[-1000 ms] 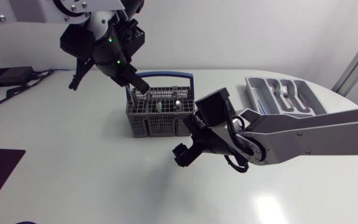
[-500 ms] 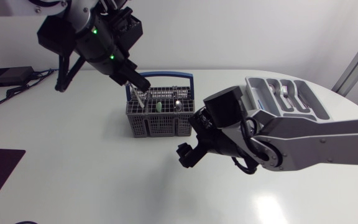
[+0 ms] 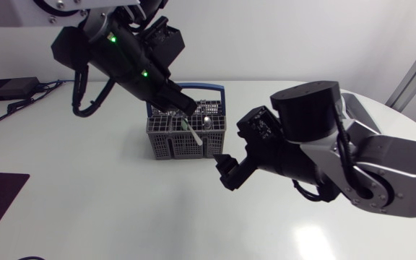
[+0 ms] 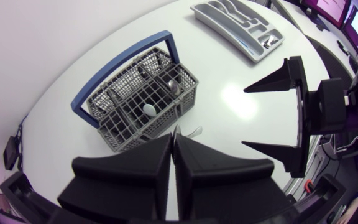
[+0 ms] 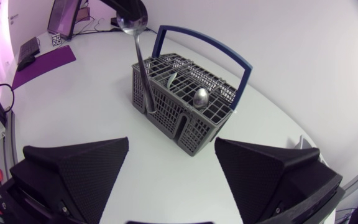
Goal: Unload the cutlery basket into the drawer organizer.
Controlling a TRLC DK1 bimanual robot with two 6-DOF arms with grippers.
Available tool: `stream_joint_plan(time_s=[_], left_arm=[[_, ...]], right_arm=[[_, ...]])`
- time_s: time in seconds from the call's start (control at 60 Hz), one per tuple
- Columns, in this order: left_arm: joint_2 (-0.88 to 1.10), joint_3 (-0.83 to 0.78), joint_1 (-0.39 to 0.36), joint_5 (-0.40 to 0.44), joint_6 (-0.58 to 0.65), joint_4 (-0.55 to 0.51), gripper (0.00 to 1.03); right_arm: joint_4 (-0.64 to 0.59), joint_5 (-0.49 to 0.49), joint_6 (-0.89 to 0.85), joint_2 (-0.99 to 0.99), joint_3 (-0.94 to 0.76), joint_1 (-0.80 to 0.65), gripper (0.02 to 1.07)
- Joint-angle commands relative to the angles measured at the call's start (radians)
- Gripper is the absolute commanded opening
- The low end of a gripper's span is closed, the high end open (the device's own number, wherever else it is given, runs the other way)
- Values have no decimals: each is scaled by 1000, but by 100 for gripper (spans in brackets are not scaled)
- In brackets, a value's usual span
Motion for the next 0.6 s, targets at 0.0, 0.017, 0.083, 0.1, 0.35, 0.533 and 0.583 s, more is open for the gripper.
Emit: stream_joint_plan(time_s=[0.0, 0.017, 0.083, 0.1, 0.35, 0.533, 0.583], left_arm=[[17, 6, -4, 48, -29, -15, 4], [20, 7, -3, 62, -30, -15, 4], [36, 20, 0, 110, -32, -26, 4], [40, 24, 2, 125, -33, -31, 4], [86, 58, 14, 275, -37, -51, 4], [106, 58, 11, 314, -37, -45, 4], [109, 55, 13, 343, -35, -37, 4]], right_arm=[[-20, -5, -33, -35, -32, 8, 102], [-23, -10, -36, -39, -33, 8, 102], [-32, -33, -51, -62, -38, 8, 102], [-32, -39, -54, -70, -41, 8, 102], [-57, -74, -84, -154, -69, 5, 102], [-52, -67, -99, -214, -112, 5, 102], [-46, -53, -107, -223, -125, 5, 102]])
